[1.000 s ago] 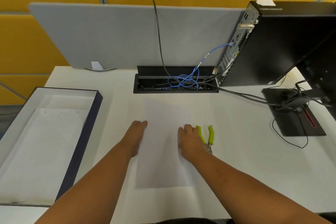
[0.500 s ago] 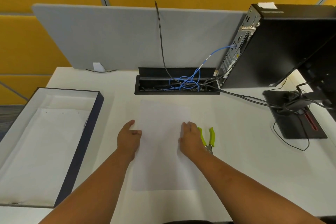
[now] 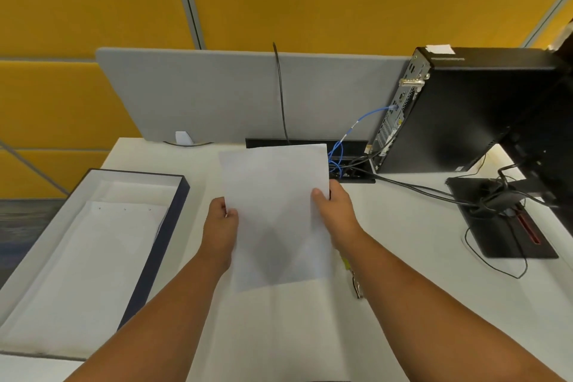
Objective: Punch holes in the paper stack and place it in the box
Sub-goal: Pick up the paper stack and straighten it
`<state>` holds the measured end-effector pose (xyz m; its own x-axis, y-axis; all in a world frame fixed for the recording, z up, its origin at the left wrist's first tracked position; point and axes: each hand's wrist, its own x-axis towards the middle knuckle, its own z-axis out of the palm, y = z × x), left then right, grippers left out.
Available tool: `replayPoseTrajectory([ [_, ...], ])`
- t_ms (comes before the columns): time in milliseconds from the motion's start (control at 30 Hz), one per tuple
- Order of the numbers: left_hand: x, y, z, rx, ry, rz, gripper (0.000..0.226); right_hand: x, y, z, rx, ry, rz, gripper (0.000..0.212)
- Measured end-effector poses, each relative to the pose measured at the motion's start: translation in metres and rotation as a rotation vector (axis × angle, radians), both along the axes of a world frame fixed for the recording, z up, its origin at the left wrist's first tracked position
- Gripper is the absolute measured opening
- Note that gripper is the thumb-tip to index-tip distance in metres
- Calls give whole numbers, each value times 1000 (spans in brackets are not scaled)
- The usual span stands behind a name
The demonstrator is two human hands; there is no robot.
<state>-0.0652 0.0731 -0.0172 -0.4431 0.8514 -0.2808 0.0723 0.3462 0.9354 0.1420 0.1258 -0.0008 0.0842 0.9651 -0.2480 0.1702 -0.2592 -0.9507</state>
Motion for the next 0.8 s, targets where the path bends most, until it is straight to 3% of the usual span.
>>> replayPoseTrajectory([
  [233,12,13,57,289,-92,-35,25,-1,-3,59,303,181,-5,14],
  [367,11,5,57,335,-114,-97,31,2,-12,61,323,198,12,18],
  [567,10,2,65,370,-94,-102,25,8,-11,68,392,203,-19,6],
  [800,12,4,82,498,-105,-90,13,7,-13,74,476,223,-17,11],
])
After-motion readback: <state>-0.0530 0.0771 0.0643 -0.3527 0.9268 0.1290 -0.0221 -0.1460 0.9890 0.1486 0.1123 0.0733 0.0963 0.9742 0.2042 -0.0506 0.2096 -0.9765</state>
